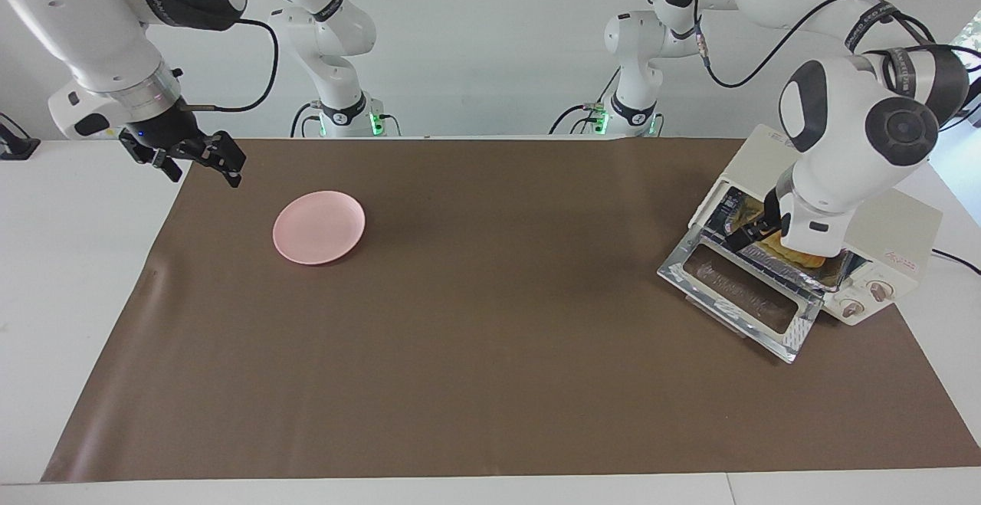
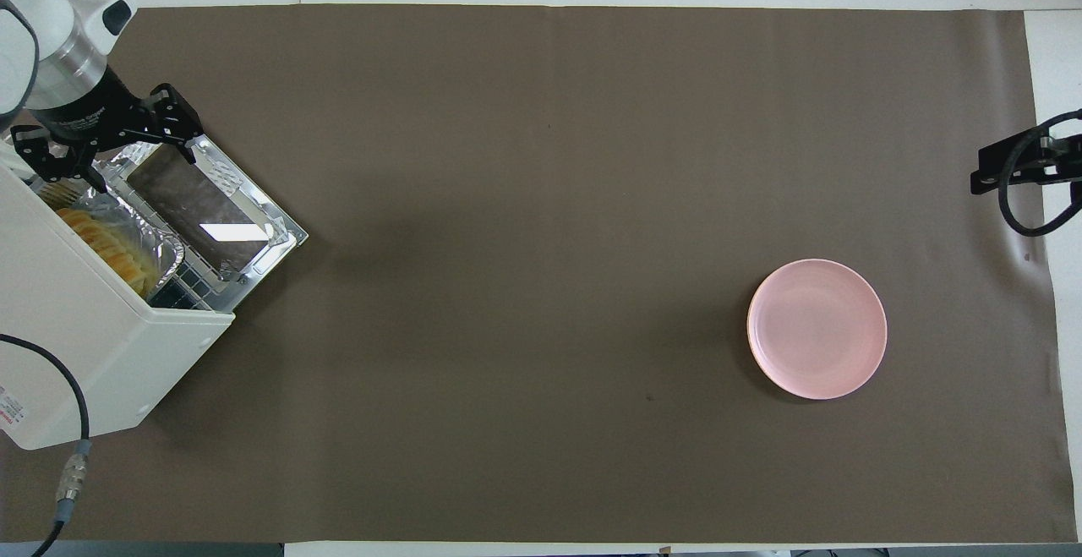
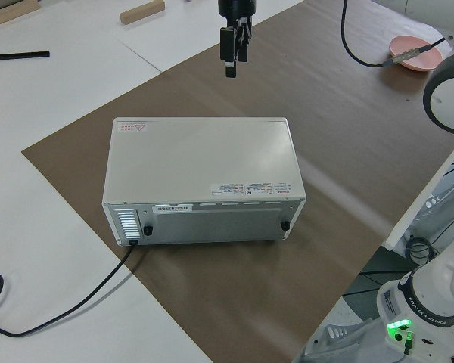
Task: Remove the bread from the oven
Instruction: 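Lower the left gripper onto the foil tray inside the toaster oven, then grasp the foil tray edge with the left gripper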
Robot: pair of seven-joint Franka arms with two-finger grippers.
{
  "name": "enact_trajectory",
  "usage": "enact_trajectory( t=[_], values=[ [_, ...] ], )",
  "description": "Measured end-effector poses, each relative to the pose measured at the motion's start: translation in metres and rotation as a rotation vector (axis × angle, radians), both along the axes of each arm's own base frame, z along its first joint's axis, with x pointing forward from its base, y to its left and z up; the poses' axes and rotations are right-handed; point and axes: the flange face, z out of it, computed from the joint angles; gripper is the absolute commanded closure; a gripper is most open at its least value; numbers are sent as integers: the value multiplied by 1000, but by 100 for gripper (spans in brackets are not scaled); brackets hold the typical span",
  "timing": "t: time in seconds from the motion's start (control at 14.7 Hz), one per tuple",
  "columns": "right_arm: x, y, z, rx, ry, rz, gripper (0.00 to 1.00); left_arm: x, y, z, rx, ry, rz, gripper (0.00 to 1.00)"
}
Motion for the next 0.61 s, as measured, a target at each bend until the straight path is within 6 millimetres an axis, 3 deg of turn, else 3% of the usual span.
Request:
enact_trajectory(
  t=[0.2,0.61],
  values=[
    [0,0,0,0,0,0,0,8,1,-20,63,-4,77,0],
    [0,0,0,0,0,0,0,22,42,-51,140,-42,248,0]
  ],
)
